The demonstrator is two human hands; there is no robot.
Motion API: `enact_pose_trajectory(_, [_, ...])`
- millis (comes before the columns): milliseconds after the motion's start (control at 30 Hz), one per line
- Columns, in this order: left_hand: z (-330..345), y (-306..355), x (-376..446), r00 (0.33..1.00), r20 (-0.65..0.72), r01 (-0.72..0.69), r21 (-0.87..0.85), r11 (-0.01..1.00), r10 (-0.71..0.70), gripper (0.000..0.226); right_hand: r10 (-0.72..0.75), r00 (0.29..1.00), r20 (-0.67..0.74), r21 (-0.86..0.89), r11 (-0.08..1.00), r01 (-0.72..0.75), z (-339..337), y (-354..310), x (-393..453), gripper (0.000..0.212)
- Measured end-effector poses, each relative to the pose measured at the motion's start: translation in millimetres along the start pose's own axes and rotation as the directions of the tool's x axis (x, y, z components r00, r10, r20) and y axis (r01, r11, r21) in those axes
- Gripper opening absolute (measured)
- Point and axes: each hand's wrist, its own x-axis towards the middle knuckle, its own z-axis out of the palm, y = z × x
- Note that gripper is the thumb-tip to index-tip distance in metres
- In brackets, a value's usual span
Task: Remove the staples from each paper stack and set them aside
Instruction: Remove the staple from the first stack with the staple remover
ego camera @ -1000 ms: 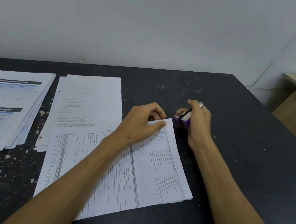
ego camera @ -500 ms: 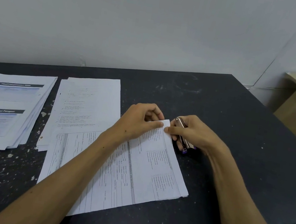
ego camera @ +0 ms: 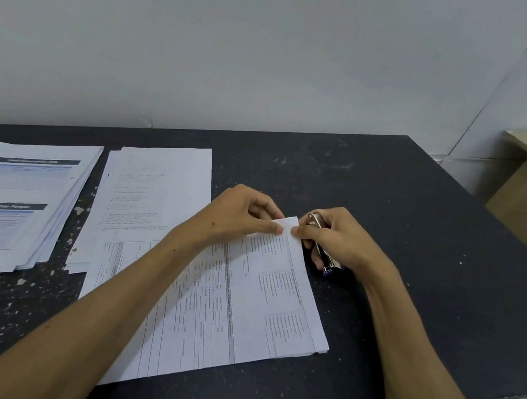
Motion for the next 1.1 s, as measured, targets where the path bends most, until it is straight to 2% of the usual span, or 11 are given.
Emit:
enact_pose_trajectory(533, [0.3,-1.8,1.4,0.999,0.041,0.028,-0.034,0.999,-0.027,0.013,0.01,0.998,0.063,-0.059,0.998,-0.006,-1.7,0.7,0.1,0.015])
enact_pose_trajectory(667, [-0.6,-2.1,2.4,0.999,0.049,0.018,-0.042,0.999,-0.016,0.012,-0.005,1.0,0.027,-0.03,1.0,0.006,0.8,-0.3,0.6,0.032])
enact_pose_trajectory(800, [3.5,-4.3,0.8,0.999,0.04,0.014,-0.043,0.999,-0.012,0.012,-0.043,0.999,0.008,0.005,0.999,0.043,1.7,1.5,0.3,0.021])
enact_pose_trajectory(933, [7.3,-5.3,-0.9,1.0,0.01,0.012,-0.051,0.999,-0.011,0.014,-0.039,0.999,-0.004,-0.011,0.999,0.039,2.8,2.3,0.7,0.021])
enact_pose_trajectory(1033, [7.6,-6.4,-3.0,1.0,-0.01,0.009,-0.081,0.997,-0.01,0.012,-0.015,0.991,-0.133,0.08,0.996,0.026,4.4,1.0,2.2,0.035])
enact_pose_trajectory(1100, [9.8,-9.5,-6.0,0.999,-0.032,-0.001,-0.121,0.993,-0.003,0.011,0.068,0.948,-0.31,0.295,0.955,0.028,7.2,-0.8,5.5,0.043])
